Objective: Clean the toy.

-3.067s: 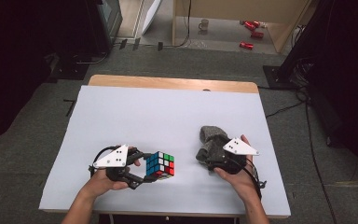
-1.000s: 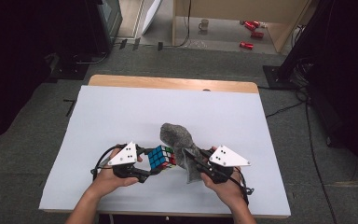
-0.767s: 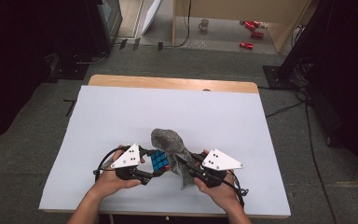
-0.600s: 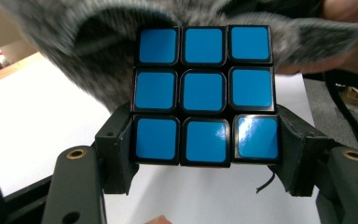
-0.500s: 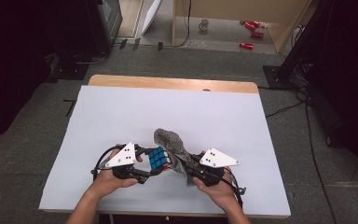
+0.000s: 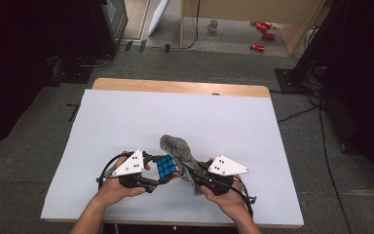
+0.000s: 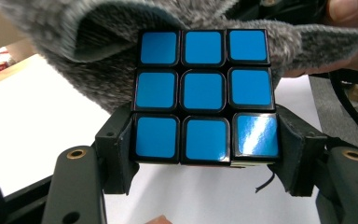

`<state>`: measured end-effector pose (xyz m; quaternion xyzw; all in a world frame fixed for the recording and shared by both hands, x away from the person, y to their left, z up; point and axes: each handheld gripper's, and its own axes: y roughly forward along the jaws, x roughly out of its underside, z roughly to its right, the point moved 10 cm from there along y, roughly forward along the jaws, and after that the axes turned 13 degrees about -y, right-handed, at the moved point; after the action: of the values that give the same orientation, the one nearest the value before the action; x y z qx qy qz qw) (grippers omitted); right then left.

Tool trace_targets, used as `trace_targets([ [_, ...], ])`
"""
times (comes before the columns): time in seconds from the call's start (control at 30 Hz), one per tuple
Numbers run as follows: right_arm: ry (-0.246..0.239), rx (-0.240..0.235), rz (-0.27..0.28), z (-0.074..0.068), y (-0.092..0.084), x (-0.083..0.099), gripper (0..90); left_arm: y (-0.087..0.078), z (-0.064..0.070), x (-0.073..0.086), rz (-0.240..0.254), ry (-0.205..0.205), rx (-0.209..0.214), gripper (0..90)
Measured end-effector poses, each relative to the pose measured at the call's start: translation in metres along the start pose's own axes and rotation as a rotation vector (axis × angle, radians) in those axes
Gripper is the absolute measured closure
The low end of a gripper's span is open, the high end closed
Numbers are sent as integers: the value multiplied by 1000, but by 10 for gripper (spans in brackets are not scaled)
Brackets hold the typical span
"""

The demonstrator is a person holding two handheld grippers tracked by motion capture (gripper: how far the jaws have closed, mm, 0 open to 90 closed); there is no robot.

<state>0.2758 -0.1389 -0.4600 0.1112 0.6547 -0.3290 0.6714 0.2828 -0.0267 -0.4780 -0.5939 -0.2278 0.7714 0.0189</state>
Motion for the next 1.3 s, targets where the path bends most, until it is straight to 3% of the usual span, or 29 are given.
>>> trace_targets([
  [0.2,-27,-25,25,-8,-2,-9,789,3,-1,4,-24,12,-16,345],
  [0.37,0,-21,39,-5,-3,-10,788,1,5,-1,6,15,17,345],
  [0.53,17,-17,23,-2,-2,-4,788,-5,2,-5,31,-3,19,346],
  [0.73,-17,-38,64,-11,-5,-16,786,2,4,0,-3,21,1,346],
  [0.9,2,-24,47,-6,-4,-11,785,1,5,-2,8,16,7,346],
  [0.97,5,-5,22,-2,-2,-5,786,-1,1,-2,8,14,-13,346],
  [1.07,2,6,31,0,-4,-8,785,0,-5,-2,-10,22,-73,346],
  [1.13,-6,13,41,-1,-7,-13,784,3,-7,0,-47,63,-132,346],
  [1.27,-34,4,41,-8,-6,-18,783,12,-3,6,-118,132,-180,346],
  [1.3,-40,-3,37,-10,-5,-18,783,12,-3,6,-118,132,-180,346],
])
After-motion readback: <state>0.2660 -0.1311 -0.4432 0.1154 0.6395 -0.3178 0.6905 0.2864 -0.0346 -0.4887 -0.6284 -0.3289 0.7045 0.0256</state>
